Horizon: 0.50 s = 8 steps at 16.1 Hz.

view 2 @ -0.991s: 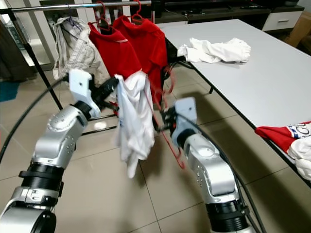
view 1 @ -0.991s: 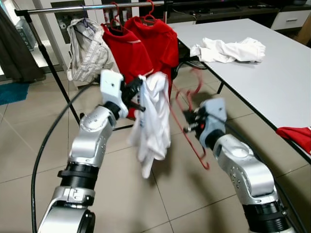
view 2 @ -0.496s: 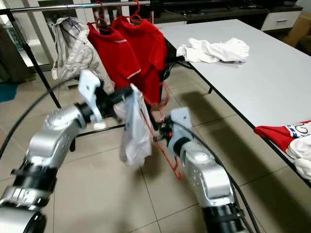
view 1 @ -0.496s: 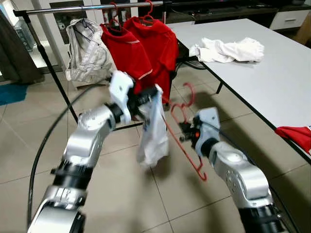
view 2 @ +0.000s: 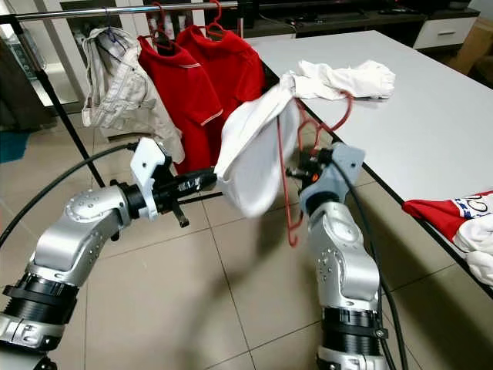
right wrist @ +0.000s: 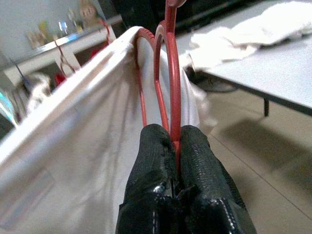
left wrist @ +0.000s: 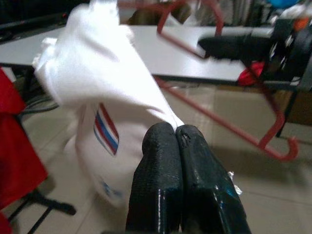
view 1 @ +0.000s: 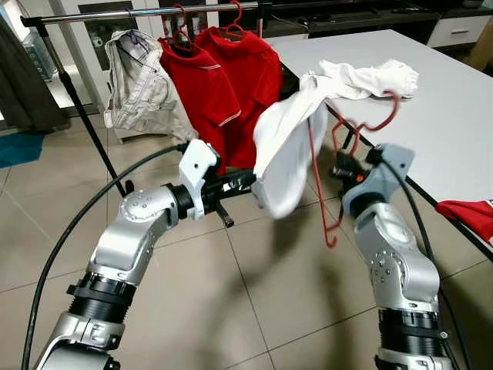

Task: Hang hanger

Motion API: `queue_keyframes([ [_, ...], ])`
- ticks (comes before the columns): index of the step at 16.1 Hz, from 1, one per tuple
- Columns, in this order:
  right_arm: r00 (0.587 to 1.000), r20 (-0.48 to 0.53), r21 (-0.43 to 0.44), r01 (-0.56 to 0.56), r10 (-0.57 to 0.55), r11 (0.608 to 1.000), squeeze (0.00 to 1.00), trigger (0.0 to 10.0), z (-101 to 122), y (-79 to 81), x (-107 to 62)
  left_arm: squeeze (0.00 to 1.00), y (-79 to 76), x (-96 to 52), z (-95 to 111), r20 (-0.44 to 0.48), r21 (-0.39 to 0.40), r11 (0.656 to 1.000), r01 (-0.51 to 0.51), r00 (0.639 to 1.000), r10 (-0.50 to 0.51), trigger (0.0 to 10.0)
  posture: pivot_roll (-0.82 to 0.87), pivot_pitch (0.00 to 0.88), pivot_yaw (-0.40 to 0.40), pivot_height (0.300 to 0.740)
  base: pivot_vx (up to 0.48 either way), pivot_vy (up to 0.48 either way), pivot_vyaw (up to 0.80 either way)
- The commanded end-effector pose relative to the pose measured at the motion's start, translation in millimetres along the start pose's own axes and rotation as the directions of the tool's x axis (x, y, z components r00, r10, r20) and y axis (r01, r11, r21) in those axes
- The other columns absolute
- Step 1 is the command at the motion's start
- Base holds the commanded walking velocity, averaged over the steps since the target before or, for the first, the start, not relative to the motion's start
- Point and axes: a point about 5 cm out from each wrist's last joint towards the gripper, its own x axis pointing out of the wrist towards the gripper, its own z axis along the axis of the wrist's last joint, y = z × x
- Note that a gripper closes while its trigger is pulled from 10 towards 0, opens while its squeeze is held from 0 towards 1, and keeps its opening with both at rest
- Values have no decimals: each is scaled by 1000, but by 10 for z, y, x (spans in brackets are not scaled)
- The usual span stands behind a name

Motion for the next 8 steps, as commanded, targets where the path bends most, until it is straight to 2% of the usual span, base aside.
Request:
queue_keyframes([
  [1, 994, 106, 34, -29, 25, 999, 0, 10000, 182, 44, -3, 0, 7, -20, -45, -32, 16, 1000, -18, 999, 18, 0, -128, 0, 24, 740, 0, 0, 0],
  [2, 991, 92, 16, -97, 95, 995, 0, 10000, 166, 131, -12, 0, 24, -6, -37, -22, 33, 998, -56, 998, 57, 0, -130, 0, 25, 740, 0, 0, 0],
  [3, 989, 10, -83, -146, 147, 986, 0, 10000, 63, 187, -15, 0, 64, 8, 0, 7, 48, 993, -106, 994, 106, 0, -131, 0, 27, 740, 0, 0, 0],
  [4, 993, 28, -105, -111, 115, 988, 0, 10000, 23, 166, -24, 0, 185, 9, 89, 59, 59, 975, -214, 976, 210, 0, -127, 0, 25, 740, 0, 0, 0],
  [5, 994, -24, -125, -113, 111, 986, 0, 10000, -55, 152, -31, 0, 349, -39, 224, 130, 64, 941, -333, 937, 323, 0, -127, 0, 28, 740, 0, 0, 0],
  [6, 992, -57, -147, -119, 112, 982, 0, 10000, -96, 145, -33, 0, 398, -61, 270, 156, 63, 928, -367, 922, 354, 0, -127, 0, 28, 740, 0, 0, 0],
  [7, 987, -142, -219, -110, 80, 970, 0, 10000, -225, 81, -44, 0, 495, -107, 359, 193, 61, 905, -421, 895, 403, 0, -124, 0, 28, 740, 0, 0, 0],
  [8, 984, -166, -219, -94, 58, 971, 0, 10000, -274, 39, -54, 0, 549, -131, 405, 206, 66, 896, -439, 885, 418, 0, -122, 0, 28, 740, 0, 0, 0],
])
